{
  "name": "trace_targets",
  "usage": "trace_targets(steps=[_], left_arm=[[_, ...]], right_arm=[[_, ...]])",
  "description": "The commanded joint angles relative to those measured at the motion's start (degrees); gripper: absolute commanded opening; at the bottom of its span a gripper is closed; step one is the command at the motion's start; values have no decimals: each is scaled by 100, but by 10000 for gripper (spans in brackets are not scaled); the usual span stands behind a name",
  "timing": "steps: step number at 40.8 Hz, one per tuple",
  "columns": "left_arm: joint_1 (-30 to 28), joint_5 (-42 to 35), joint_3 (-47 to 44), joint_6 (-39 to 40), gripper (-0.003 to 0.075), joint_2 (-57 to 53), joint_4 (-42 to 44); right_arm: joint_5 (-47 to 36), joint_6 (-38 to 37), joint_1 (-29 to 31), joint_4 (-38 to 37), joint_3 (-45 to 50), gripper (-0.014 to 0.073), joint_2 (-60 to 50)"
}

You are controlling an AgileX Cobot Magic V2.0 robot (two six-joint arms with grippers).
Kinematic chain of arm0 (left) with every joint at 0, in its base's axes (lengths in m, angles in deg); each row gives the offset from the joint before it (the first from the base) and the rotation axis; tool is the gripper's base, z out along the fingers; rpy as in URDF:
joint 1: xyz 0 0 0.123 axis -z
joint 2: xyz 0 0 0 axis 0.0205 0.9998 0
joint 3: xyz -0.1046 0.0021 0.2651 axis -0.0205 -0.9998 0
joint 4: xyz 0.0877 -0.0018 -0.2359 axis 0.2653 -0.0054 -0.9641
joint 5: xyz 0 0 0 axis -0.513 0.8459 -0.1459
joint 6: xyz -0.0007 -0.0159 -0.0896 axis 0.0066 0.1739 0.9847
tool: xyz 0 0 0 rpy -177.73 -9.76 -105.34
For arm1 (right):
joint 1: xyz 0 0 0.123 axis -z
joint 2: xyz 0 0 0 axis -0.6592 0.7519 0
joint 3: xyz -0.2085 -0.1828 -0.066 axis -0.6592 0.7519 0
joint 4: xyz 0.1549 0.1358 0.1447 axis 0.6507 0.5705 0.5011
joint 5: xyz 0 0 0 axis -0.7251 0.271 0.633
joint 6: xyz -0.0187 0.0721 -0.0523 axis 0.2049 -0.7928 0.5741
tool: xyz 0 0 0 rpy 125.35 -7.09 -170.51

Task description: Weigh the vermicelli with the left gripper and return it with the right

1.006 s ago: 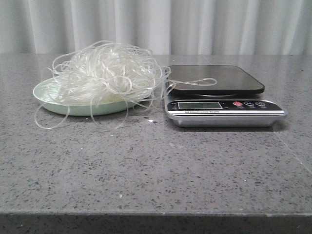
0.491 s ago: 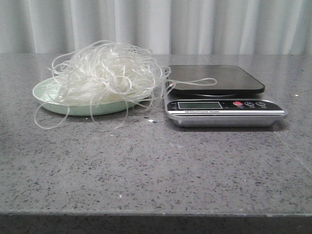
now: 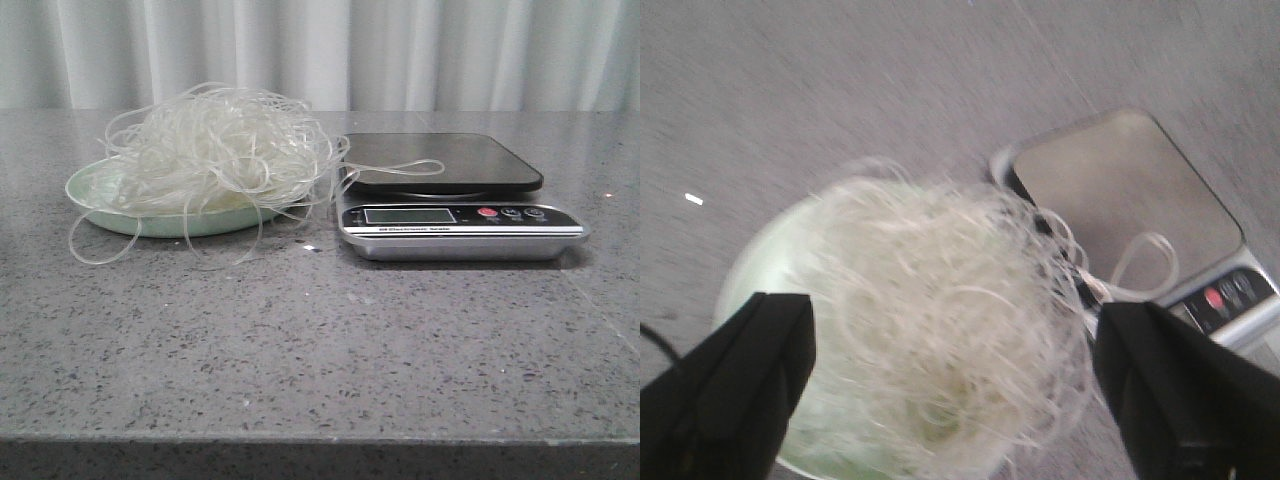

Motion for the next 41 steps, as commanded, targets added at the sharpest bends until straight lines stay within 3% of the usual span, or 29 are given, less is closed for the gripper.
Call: trace_targets(steps=[1, 5, 14, 25, 41], left_arm=[[42, 285, 422, -395, 621, 290, -673], [81, 633, 528, -437, 621, 654, -697], [371, 588, 527, -556, 621, 1122, -615], [877, 446, 527, -526, 621, 1490, 884], [887, 351, 527, -495, 608, 2090, 1018]], right_arm=[[-477, 9, 34, 22, -48, 150, -93], [-451, 9, 34, 22, -48, 150, -93], [-387, 9, 34, 22, -48, 150, -93], [-387, 9, 34, 22, -48, 150, -93], [-387, 9, 34, 22, -48, 150, -93]])
